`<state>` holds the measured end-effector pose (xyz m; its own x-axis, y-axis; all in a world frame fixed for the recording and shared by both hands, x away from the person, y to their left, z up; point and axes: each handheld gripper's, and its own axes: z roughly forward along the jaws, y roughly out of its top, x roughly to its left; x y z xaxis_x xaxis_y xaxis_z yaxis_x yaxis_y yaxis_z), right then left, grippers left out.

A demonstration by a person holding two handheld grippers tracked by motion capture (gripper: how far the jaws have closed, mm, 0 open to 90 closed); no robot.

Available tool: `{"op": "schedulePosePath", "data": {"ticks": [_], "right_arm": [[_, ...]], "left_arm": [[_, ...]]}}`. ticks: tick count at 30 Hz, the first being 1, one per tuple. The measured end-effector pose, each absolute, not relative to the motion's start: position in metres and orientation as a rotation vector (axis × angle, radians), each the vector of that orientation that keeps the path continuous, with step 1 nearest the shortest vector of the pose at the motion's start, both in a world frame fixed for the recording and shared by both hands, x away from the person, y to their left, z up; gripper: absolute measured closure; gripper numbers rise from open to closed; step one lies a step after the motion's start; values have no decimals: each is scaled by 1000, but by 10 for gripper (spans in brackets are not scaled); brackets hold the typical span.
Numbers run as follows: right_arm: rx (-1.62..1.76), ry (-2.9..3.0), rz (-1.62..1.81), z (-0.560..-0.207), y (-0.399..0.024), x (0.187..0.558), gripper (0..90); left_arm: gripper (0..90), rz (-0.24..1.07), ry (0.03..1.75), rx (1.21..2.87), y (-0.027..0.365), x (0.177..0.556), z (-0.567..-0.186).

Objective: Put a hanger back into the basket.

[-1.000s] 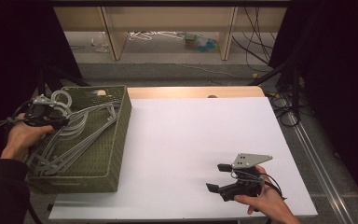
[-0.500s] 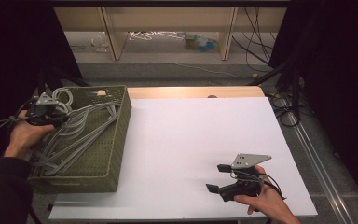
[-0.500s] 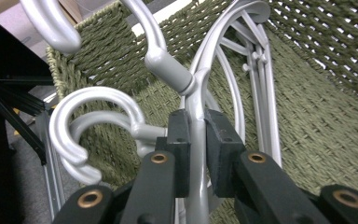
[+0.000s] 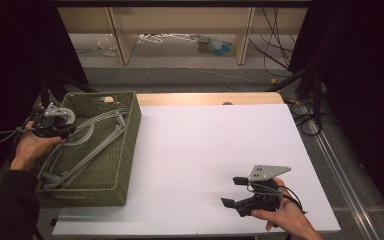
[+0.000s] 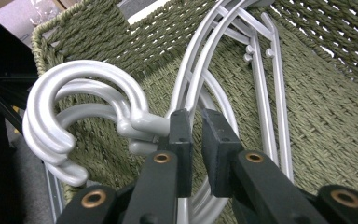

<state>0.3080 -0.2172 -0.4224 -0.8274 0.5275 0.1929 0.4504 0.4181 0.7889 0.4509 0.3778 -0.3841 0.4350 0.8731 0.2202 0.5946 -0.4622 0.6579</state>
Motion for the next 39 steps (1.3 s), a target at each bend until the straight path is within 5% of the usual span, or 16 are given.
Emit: {"op": "schedulePosePath", "data": {"ticks": [7,28,39], "right_arm": [[893,2568,1391,-422,-217,308,191],[903,2539,1402,-423,-217,311,190],[916,2503,1420,-422,-219,312,183]], "left_arm": [[768,736,1281,2114,377,441,-375],[373,628,1232,1818,342,379,-344],[315,615,1110,1782,302,350,-343]]}}
